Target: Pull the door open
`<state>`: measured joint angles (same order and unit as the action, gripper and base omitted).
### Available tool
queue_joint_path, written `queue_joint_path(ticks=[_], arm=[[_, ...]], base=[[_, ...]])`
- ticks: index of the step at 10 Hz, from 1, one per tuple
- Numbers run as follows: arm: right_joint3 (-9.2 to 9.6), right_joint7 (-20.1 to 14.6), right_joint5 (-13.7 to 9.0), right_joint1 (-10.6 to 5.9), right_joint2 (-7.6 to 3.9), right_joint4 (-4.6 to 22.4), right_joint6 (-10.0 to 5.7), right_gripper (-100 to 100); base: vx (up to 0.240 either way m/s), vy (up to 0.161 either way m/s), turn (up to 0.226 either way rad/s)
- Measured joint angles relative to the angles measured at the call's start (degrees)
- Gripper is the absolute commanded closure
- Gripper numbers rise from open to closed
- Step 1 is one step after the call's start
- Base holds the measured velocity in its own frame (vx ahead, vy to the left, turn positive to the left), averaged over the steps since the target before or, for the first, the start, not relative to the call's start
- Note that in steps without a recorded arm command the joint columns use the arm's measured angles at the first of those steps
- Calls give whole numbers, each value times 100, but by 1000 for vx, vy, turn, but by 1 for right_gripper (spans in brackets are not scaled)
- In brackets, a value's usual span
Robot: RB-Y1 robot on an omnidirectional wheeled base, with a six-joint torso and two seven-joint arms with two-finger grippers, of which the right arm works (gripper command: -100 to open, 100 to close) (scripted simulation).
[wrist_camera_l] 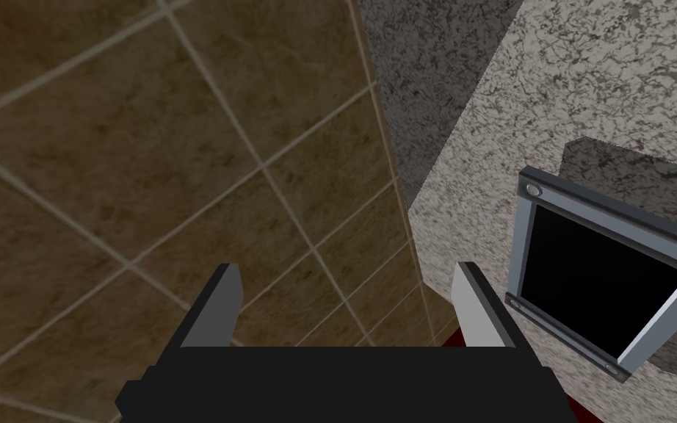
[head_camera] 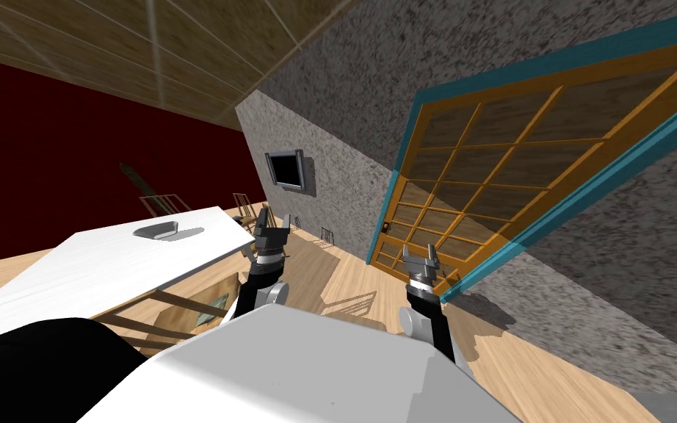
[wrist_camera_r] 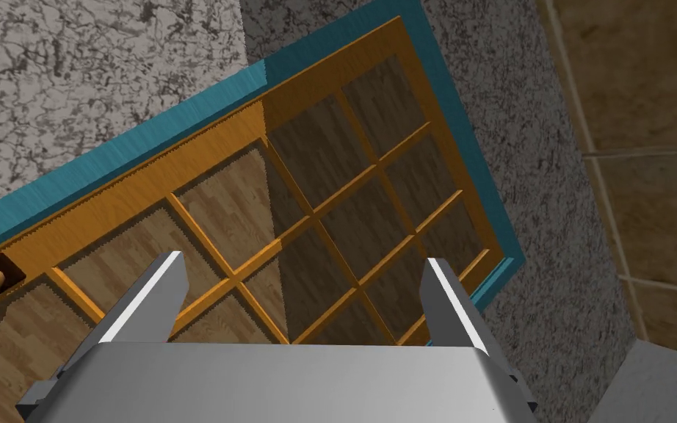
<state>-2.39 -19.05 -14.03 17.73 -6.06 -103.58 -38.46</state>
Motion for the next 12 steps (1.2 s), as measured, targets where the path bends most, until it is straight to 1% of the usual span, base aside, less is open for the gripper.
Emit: queue_joint_path(ticks=[1, 3, 4, 5, 6, 7, 8, 9, 10, 11, 12], arm=[[-14, -126, -111, -79, -28, 207, -39, -100], [-23, -397, -330, -141, -84, 553, -167, -100], [-22, -516, -436, -180, -91, 692, -194, -100], [10, -616, -526, -172, -68, 802, -233, -100], [6, -737, -638, -217, -88, 953, -265, -100], [-14, -868, -757, -303, -118, 1140, -295, -100], [-28, -1017, -876, -347, -162, 1329, -345, -100], [-14, -1136, -970, -433, -154, 1569, -423, -100], [-13, -1249, -1079, -473, -160, 1713, -459, -100], [-14, -1386, -1192, -479, -189, 1848, -497, -100], [-18, -1511, -1303, -531, -201, 2007, -529, -100]], base=[[95, -36, 123], [93, -27, 103], [101, -47, 108], [102, -49, 114], [87, -29, 126], [86, -33, 123], [84, -38, 129], [92, -43, 101], [98, -51, 113], [86, -58, 101], [85, -50, 131]])
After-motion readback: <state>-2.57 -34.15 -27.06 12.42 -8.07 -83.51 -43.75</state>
